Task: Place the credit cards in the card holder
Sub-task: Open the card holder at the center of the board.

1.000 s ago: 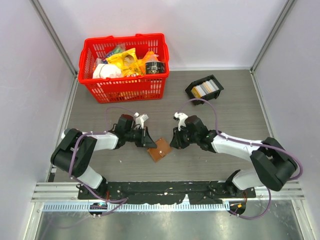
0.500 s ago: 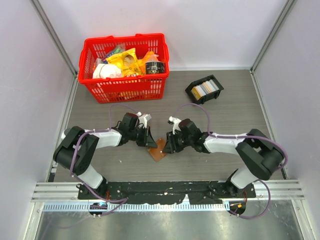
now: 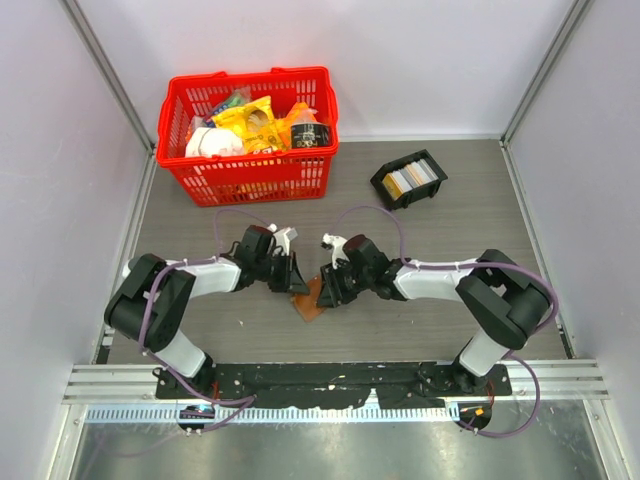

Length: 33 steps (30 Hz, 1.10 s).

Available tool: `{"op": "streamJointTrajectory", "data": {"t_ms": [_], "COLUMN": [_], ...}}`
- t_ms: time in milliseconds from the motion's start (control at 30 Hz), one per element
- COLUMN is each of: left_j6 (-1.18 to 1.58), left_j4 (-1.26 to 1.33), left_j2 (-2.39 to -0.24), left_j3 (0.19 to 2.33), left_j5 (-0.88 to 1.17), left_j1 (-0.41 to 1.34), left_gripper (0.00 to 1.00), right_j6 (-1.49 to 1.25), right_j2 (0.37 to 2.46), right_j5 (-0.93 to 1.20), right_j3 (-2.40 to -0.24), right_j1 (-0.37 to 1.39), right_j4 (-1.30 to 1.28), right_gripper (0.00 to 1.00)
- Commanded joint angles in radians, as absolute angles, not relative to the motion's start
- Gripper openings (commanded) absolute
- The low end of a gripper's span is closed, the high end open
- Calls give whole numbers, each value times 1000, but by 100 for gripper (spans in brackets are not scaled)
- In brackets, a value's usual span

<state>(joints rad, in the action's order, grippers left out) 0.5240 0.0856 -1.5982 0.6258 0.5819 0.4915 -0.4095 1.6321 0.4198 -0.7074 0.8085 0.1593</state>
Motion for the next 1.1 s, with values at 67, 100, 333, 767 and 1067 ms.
{"op": "streamJointTrajectory", "data": {"t_ms": [67, 100, 333, 767, 1067], "left_j6": [624, 638, 709, 755, 775], "left_j4": [129, 135, 161, 135, 94], "left_j2": [-1614, -1611, -1592, -1565, -1548], "left_j3": [608, 606, 569, 557, 566], "left_j5": [433, 417, 347, 244, 169], "left_j1": [518, 522, 534, 548, 549], "left_gripper": [0, 0, 0, 0, 0], "right_j6": [-353, -362, -434, -451, -364], "right_j2": [1750, 1758, 1776, 1776, 1772], "right_j5": [353, 341, 253, 405, 598], "right_j3": [-801, -813, -831, -819, -819], "right_j1": [983, 986, 1029, 1071, 1072], "right_j4": [78, 72, 96, 275, 212], "right_gripper": [38, 37, 29, 2, 1]}}
